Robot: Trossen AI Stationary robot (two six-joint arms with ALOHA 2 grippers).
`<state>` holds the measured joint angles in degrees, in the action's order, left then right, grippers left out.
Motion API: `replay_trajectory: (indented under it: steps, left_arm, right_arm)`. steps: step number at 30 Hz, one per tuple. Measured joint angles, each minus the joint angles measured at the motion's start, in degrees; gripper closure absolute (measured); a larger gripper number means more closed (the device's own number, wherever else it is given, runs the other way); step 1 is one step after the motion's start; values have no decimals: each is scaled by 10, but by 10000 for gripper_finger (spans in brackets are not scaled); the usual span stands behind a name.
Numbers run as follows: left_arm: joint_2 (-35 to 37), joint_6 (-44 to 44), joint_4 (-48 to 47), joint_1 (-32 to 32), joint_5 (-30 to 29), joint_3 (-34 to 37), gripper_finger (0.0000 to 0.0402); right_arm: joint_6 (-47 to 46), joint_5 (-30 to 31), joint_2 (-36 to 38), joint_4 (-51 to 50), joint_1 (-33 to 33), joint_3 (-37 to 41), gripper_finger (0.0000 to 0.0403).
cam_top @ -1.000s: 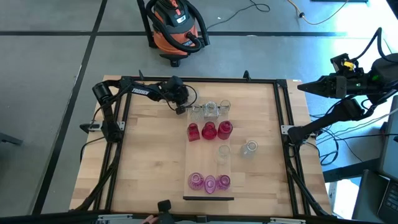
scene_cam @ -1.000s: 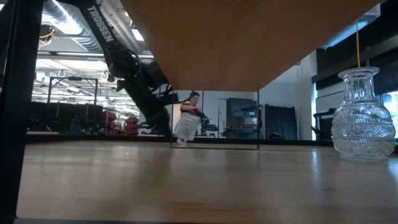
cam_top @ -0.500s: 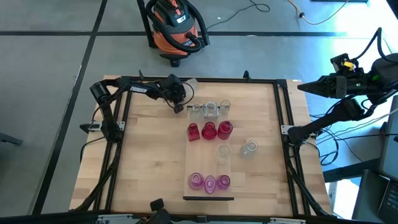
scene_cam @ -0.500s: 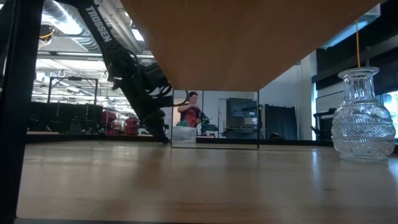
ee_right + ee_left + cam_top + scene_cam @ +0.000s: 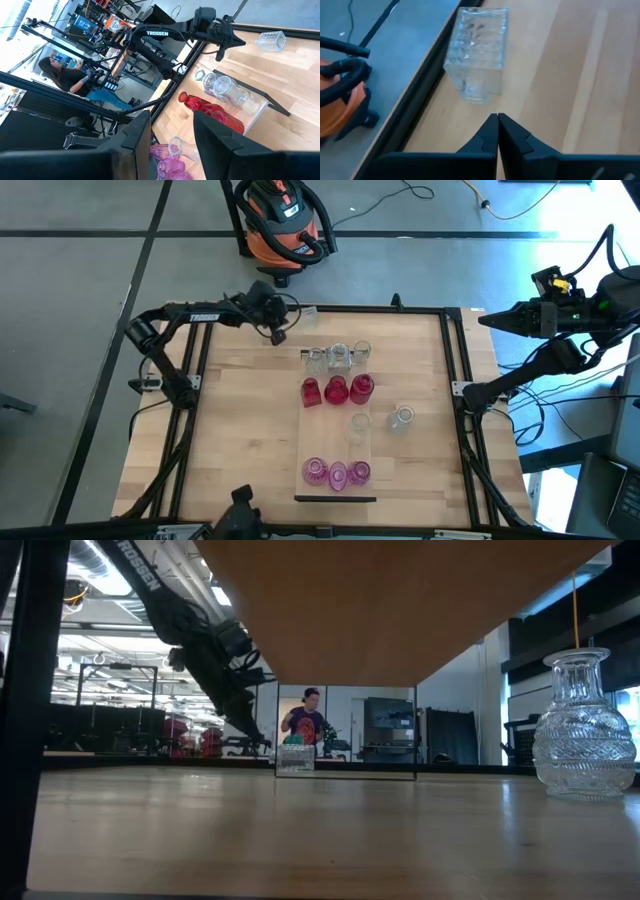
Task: Sort vases onto shelf
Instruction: Put the transparent vase on the shelf aligned with the transparent vase on the bottom
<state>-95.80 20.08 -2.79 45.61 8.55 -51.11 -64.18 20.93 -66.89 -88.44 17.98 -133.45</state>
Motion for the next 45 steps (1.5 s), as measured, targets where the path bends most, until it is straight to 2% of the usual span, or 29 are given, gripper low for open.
replay_trajectory:
  steps: [5, 11, 13, 15, 20, 22, 27, 31, 34, 39, 45]
  left_arm:
    - [-9, 0, 25, 28, 42, 0, 372]
    - [-28, -4, 56, 54, 48, -33, 288]
    - [-53, -30, 32, 62, 40, -61, 259]
    - [-91, -72, -35, 72, 47, -113, 234]
    - [-204, -111, -221, 104, 211, -261, 211]
    - [-228, -120, -272, 115, 255, -304, 210]
    - [-237, -167, -293, 138, 306, -332, 210]
    - [-237, -159, -311, 147, 338, -333, 210]
    - [-237, -137, -325, 137, 342, -333, 210]
    - [-237, -143, -295, 116, 331, -333, 207]
    - [-238, -112, -306, 83, 249, -333, 165]
  right_arm:
    - [0, 0, 0, 0, 0, 0, 271]
    - [0, 0, 0, 0, 0, 0, 271]
    - [0, 0, 0, 0, 0, 0, 271]
    - [0, 0, 0, 0, 0, 0, 271]
    - [0, 0, 0, 0, 0, 0, 271]
    - [0, 0, 0, 0, 0, 0, 271]
    - [0, 0, 0, 0, 0, 0, 271]
    - [0, 0, 0, 0, 0, 0, 271]
    - [0, 0, 0, 0, 0, 0, 271]
    - [0, 0, 0, 0, 0, 0, 271]
    - [0, 0, 0, 0, 0, 0, 271]
